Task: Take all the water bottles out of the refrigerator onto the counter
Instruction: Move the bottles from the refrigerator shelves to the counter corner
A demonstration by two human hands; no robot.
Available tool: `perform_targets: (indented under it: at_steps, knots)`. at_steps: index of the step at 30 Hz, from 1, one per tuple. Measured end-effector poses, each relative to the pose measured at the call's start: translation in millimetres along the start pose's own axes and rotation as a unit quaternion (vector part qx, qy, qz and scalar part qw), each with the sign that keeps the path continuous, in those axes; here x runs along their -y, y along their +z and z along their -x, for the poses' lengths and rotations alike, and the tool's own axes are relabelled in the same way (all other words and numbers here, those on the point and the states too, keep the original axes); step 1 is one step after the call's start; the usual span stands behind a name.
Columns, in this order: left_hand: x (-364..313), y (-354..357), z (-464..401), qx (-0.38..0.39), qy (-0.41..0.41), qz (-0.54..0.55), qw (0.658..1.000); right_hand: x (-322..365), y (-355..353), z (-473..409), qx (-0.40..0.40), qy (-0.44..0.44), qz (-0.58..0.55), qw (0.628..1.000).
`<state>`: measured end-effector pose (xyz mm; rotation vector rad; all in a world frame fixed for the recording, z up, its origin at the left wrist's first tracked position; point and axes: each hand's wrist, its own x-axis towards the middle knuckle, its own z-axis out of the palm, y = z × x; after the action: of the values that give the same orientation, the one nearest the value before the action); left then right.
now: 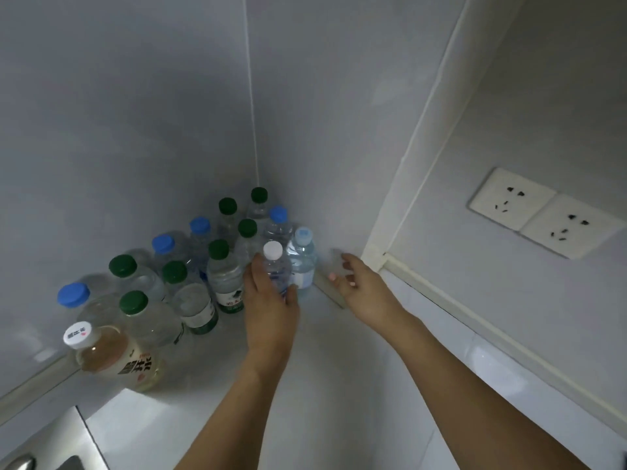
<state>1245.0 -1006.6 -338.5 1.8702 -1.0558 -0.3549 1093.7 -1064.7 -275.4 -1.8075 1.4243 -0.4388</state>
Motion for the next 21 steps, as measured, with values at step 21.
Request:
perform_targets:
  at_steps: [21]
  knots:
    - [-200.6,126.3,277.6,0.246,0.452,-0.047,0.856,-188.8,-179.7,352.4,-0.245,0.193,0.109,0.944]
